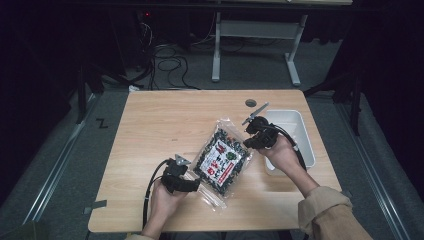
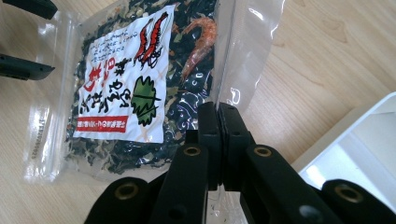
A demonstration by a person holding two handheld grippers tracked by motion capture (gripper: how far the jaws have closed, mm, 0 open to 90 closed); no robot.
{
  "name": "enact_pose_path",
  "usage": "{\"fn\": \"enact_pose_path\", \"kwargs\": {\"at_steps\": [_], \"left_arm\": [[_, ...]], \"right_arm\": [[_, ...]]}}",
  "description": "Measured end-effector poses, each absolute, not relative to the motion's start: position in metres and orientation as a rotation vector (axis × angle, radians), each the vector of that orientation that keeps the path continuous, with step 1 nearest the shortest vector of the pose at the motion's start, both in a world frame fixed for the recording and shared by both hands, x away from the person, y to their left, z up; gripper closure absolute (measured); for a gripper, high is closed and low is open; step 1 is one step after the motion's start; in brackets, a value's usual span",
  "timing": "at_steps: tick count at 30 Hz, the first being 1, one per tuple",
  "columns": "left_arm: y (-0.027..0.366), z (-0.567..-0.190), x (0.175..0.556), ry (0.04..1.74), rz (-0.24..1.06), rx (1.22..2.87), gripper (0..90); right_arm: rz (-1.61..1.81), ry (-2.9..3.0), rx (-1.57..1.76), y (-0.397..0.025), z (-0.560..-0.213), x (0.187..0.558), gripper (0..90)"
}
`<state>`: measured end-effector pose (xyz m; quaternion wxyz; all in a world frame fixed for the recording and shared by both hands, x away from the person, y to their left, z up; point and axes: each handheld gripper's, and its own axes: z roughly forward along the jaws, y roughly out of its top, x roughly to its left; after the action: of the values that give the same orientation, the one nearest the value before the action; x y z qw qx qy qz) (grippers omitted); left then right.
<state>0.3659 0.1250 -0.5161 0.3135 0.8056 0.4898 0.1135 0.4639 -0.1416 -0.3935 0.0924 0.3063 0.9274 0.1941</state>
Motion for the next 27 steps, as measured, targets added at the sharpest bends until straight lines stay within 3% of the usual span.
{"fn": "enact_pose_path", "kwargs": {"at_steps": [27], "left_arm": [[0.129, -0.514, 0.364, 1.289, 0.306, 2.087, 25.2]], "right_arm": [[0.62, 2.682, 0.801, -0.143, -0.336, 0.456, 90.0]]}}
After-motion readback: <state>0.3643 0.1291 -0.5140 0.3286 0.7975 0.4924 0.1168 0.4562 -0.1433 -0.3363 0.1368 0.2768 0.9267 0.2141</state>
